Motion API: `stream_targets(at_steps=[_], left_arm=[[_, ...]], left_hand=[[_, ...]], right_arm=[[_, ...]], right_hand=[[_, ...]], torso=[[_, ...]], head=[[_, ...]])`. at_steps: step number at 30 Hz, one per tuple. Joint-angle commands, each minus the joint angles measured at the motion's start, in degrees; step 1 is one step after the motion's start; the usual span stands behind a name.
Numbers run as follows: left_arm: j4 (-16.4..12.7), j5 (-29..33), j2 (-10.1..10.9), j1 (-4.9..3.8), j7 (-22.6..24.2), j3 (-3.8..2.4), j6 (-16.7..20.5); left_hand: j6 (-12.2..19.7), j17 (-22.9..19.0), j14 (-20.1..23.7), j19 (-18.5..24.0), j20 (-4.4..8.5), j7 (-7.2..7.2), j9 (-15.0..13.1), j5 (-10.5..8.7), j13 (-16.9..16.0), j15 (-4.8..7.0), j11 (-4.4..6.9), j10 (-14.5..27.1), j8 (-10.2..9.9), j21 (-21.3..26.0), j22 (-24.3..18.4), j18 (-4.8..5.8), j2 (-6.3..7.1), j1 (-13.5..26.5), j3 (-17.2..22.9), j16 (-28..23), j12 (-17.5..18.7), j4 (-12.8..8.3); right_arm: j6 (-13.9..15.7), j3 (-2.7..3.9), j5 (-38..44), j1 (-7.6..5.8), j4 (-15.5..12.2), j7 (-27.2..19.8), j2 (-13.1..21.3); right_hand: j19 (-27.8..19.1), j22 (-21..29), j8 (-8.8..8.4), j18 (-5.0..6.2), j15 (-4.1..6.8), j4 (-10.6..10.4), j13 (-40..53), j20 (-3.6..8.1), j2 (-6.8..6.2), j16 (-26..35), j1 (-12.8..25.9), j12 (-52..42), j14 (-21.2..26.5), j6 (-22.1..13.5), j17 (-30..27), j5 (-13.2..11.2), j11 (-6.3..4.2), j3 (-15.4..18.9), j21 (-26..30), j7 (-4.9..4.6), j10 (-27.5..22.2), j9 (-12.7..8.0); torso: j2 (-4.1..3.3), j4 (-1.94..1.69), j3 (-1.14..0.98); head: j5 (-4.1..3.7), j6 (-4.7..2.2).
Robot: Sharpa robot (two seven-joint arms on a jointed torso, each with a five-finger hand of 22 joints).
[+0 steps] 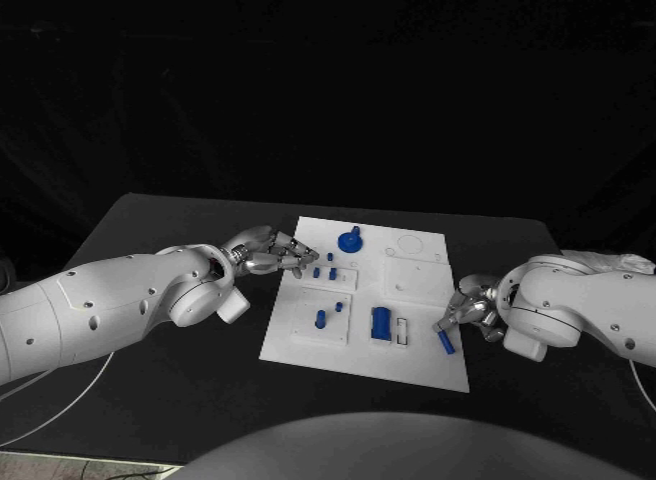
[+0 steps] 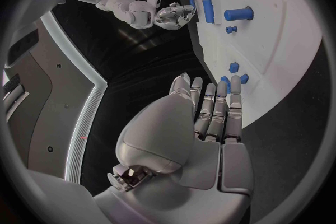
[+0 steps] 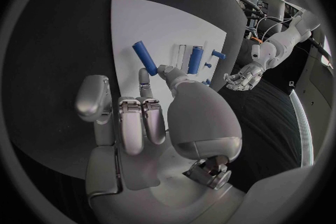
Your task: Assemble the parts on the task board
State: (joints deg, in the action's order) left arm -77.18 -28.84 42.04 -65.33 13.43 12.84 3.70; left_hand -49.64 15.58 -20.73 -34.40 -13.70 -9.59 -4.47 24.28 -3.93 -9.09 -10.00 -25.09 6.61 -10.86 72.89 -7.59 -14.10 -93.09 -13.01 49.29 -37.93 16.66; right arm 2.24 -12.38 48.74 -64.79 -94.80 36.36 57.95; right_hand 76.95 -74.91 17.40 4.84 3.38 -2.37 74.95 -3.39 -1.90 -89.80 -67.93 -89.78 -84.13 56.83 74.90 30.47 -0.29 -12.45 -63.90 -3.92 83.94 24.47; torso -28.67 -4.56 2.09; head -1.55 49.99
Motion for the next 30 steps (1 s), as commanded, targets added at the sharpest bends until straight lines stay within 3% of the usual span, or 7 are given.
stream_targets(at_steps=[1,14,30], left_arm=[[-0.09,-0.04,-0.12,-0.02,0.14,-0.05,-0.85],[-0.12,-0.04,-0.10,-0.02,0.01,-0.05,-1.22],[-0.13,-0.04,-0.14,-0.02,-0.32,-0.05,-1.64]], left_hand=[[0.02,-0.11,0.05,-0.33,-0.07,-0.22,-0.06,0.42,0.06,-0.07,-0.14,-0.11,0.34,0.19,0.10,-0.83,0.16,-0.66,0.40,0.39,-0.35,0.00],[0.06,-0.15,0.04,-0.35,-0.09,-0.26,-0.06,0.46,0.08,-0.09,-0.16,-0.12,0.34,0.20,0.13,-0.85,0.20,-0.75,0.43,0.43,-0.37,0.00],[0.11,-0.18,0.06,-0.36,-0.10,-0.29,-0.05,0.47,0.09,-0.10,-0.17,-0.09,0.34,0.22,0.15,-0.86,0.21,-0.80,0.46,0.44,-0.36,0.01]], right_arm=[[-1.41,-0.04,-6.90,-0.16,0.44,0.47,-0.81],[4.82,-0.05,-16.78,0.26,2.50,-0.55,-4.13],[7.22,-0.06,-20.69,0.80,4.18,-1.06,-5.57]], right_hand=[[-0.22,-6.75,-0.12,0.97,-0.22,-0.13,15.05,0.13,0.01,-0.20,0.82,-0.22,-5.87,-0.02,15.10,-0.29,0.14,-0.44,0.46,-0.04,6.06,0.14],[-1.46,-6.09,-1.06,1.39,-0.68,-0.52,15.05,-0.22,0.46,-0.20,2.58,-0.22,-5.87,-1.44,15.10,-1.20,0.66,-1.38,3.10,-0.61,6.06,0.60],[-1.85,-5.96,-0.97,1.51,-0.84,-0.52,15.05,-0.41,1.38,-0.20,2.85,-0.22,-5.87,-1.68,15.10,-0.65,0.78,-2.35,3.88,-0.69,6.06,1.15]], torso=[[-0.02,0.00,-0.01],[-0.05,-0.01,-0.01],[-0.04,0.06,-0.01]], head=[[0.02,0.01],[0.14,0.01],[0.26,0.01]])
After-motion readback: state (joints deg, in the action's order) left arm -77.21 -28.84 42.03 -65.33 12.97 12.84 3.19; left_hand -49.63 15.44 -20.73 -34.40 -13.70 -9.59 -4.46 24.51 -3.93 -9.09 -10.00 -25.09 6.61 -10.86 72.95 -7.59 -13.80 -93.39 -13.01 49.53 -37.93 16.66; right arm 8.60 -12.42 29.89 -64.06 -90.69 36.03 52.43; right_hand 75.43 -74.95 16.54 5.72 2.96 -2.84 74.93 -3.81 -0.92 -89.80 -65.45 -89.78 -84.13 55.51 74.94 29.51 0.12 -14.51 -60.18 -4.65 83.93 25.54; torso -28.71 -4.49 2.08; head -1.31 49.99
